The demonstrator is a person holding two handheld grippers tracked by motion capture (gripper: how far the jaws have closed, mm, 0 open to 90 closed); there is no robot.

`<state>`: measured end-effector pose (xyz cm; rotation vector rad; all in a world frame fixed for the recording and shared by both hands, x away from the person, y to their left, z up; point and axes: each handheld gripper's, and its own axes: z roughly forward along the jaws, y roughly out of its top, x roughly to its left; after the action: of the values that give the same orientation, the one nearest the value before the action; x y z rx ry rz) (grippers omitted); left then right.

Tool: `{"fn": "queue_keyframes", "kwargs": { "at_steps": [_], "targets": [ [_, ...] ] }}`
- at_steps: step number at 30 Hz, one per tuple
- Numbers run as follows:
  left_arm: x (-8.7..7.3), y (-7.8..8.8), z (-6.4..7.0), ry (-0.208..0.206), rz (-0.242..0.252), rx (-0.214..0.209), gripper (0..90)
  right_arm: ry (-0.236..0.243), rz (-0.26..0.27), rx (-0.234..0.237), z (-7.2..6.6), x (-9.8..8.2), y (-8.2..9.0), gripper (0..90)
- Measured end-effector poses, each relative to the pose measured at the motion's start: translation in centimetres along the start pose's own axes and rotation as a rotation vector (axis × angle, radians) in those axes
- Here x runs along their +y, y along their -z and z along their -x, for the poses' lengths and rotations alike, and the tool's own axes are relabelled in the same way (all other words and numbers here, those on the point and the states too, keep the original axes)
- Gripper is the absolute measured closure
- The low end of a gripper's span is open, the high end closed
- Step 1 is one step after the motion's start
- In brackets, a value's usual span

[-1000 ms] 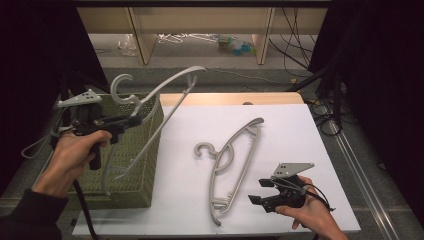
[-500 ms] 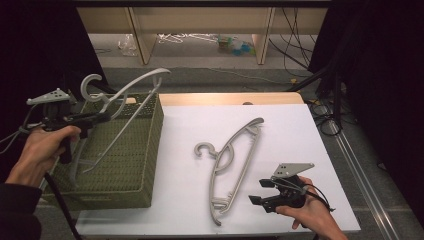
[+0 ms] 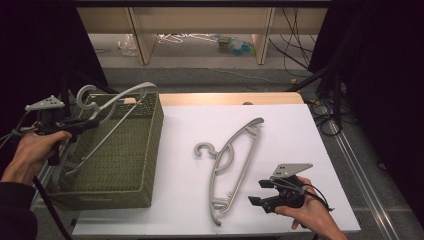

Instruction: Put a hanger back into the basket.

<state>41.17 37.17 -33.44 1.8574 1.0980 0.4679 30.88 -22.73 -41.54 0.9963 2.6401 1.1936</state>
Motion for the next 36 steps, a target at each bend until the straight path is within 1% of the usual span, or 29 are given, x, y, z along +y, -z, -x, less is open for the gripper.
{"fn": "queue_keyframes", "kwargs": {
  "at_steps": [2,3,7,8,9,10,12,13,14,16,17,18,19,20,21,22,23,24,25,26,27,28,29,31,32,33,34,35,36],
  "targets": [
    [-0.6,-0.2,-0.4,-0.005,-0.016,-0.001,78.8,0.002,-0.001,0.001,0.0,0.0,0.0,32.5],
    [-0.8,-0.2,-0.5,-0.004,-0.026,0.006,78.8,0.002,-0.001,0.001,0.0,0.0,0.0,32.5],
    [-1.9,-0.5,-1.0,0.029,-0.051,-0.003,78.7,-0.002,-0.001,-0.002,0.1,-0.1,0.1,32.4],
    [-2.2,-0.7,-1.1,0.032,-0.053,0.001,78.8,-0.004,-0.002,-0.002,0.1,-0.1,0.1,32.4],
    [-2.5,-0.9,-1.3,0.055,-0.054,-0.001,78.8,0.009,-0.001,-0.004,0.2,-0.1,-0.1,32.4],
    [-2.5,-0.9,-1.3,0.055,-0.054,-0.001,78.8,0.003,-0.005,-0.001,0.1,-0.1,-0.1,32.3],
    [-3.0,-1.6,-1.4,0.083,-0.055,-0.013,78.8,0.004,-0.01,0.004,0.1,-0.1,-0.2,32.0],
    [-3.0,-1.6,-1.4,0.083,-0.055,-0.013,78.8,0.004,-0.01,0.004,0.1,-0.1,-0.2,32.0],
    [-3.2,-1.9,-1.3,0.087,-0.068,-0.02,78.8,0.016,-0.01,0.001,0.1,-0.1,-0.3,31.6],
    [-3.5,-2.5,-1.4,0.066,-0.127,-0.007,78.7,0.009,-0.016,0.004,0.1,-0.1,-0.4,31.5],
    [-3.7,-3.1,-1.3,0.076,-0.15,0.001,78.7,0.007,-0.016,0.005,0.1,-0.1,-0.4,31.5],
    [-3.8,-3.4,-1.4,0.068,-0.185,0.011,78.6,0.006,-0.017,0.004,0.1,-0.1,-0.4,31.5],
    [-3.9,-3.9,-1.4,0.076,-0.207,0.016,78.6,0.006,-0.017,0.002,0.1,-0.2,-0.4,31.5],
    [-3.9,-4.1,-1.4,0.077,-0.215,0.015,78.5,0.002,-0.018,0.003,0.1,-0.1,-0.3,31.5],
    [-4.0,-4.4,-1.5,0.065,-0.233,0.02,78.5,0.006,-0.016,0.005,0.1,-0.1,-0.4,31.5],
    [-4.2,-4.9,-1.3,0.038,-0.301,0.067,78.3,0.009,-0.014,0.002,0.0,-0.1,-0.4,31.5],
    [-4.2,-4.9,-1.3,0.038,-0.301,0.067,77.9,0.009,-0.014,0.002,0.0,-0.1,-0.4,31.5],
    [-4.6,-5.3,-1.3,0.025,-0.322,0.104,77.9,0.012,-0.011,0.0,0.1,-0.1,-0.4,31.3],
    [-5.0,-5.6,-1.3,0.025,-0.35,0.124,77.7,0.006,-0.013,0.004,0.0,-0.2,-0.4,30.9],
    [-5.4,-5.5,-1.8,0.035,-0.34,0.159,77.7,0.002,-0.015,0.002,0.0,-0.2,-0.4,30.6],
    [-5.4,-5.5,-1.8,0.035,-0.34,0.159,77.3,0.001,-0.018,0.003,0.0,-0.2,-0.4,30.2],
    [-5.8,-5.3,-2.2,0.071,-0.314,0.167,76.8,0.0,-0.006,0.0,0.0,-0.2,-0.5,29.9],
    [-5.8,-5.3,-2.2,0.071,-0.314,0.167,76.0,-0.001,-0.004,-0.003,0.0,-0.2,-0.5,29.6],
    [-5.9,-5.3,-2.4,0.044,-0.333,0.207,73.5,0.003,-0.009,-0.005,0.1,-0.2,-0.6,28.7],
    [-5.9,-5.3,-2.4,0.044,-0.333,0.207,71.6,0.002,-0.011,-0.002,0.1,-0.2,-0.6,28.2],
    [-6.0,-5.3,-2.6,0.056,-0.335,0.237,70.5,0.0,-0.011,-0.001,0.1,-0.2,-0.6,27.4],
    [-6.1,-5.2,-2.8,0.068,-0.331,0.24,69.8,-0.001,-0.01,-0.002,0.1,-0.2,-0.7,26.7],
    [-6.2,-5.2,-2.9,0.075,-0.329,0.251,69.2,-0.007,-0.01,-0.004,0.1,-0.2,-0.7,26.4],
    [-6.1,-5.2,-2.8,0.097,-0.33,0.258,68.9,-0.005,-0.007,-0.002,0.1,-0.2,-0.7,26.2]
  ]
}}
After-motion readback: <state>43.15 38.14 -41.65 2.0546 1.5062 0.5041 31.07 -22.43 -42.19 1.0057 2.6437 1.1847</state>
